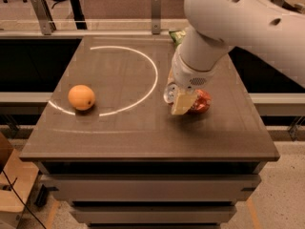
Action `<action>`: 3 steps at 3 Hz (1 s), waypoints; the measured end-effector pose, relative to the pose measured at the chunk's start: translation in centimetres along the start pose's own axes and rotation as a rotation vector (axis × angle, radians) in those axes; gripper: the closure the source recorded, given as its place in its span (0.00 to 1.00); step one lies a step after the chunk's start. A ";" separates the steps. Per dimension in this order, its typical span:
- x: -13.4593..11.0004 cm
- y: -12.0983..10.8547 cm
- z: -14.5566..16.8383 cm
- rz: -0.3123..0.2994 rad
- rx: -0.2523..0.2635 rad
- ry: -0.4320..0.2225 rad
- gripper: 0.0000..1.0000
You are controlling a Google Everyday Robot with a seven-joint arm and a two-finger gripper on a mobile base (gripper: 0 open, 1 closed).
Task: Knock coke can over
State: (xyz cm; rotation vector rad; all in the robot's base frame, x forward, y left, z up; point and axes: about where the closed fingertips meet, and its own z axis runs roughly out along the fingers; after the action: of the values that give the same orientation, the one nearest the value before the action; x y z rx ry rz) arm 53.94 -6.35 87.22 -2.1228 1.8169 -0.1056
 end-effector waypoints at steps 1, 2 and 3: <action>-0.8 0.6 1.0 -0.019 -0.026 0.001 0.35; -1.8 1.4 1.4 -0.024 -0.063 -0.028 0.12; -1.7 1.4 1.3 -0.025 -0.060 -0.026 0.00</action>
Offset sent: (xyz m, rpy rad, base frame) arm -0.0208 0.0314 -0.0198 0.0392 0.1132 0.0658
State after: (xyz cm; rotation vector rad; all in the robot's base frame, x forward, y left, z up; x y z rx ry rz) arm 52.70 -4.55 85.87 -2.1776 1.8010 -0.0305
